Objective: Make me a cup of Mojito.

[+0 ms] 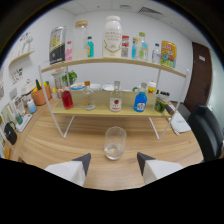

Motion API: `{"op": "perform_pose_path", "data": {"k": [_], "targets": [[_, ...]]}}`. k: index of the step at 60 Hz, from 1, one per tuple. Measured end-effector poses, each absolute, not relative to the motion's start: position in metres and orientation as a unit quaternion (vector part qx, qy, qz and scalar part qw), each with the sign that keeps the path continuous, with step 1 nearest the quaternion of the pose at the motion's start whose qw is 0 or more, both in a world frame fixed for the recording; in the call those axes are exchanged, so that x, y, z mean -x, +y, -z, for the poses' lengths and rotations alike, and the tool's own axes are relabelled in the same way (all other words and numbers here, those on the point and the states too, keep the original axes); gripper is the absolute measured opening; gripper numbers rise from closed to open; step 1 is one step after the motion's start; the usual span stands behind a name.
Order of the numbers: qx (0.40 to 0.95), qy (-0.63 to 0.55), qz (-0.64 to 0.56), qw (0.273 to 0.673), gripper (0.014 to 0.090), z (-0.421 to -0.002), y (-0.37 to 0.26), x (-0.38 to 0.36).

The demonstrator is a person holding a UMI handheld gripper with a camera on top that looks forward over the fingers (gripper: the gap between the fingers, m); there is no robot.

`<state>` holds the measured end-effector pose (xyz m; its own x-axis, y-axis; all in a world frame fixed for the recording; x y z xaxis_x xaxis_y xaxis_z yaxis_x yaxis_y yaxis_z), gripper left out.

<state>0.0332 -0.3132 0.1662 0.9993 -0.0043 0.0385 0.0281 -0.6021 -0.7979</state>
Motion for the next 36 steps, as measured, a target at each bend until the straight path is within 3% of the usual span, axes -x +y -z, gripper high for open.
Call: {"op": "perform_pose_path", "data": {"k": [19,36], "targets": [[0.895,-0.01,0.008,0.446,0.086,-0.171,-0.344,-0.031],[0.897,-0.019,0.009,0.442,0.0863,-0.168,-0.372,-0.097]]}}
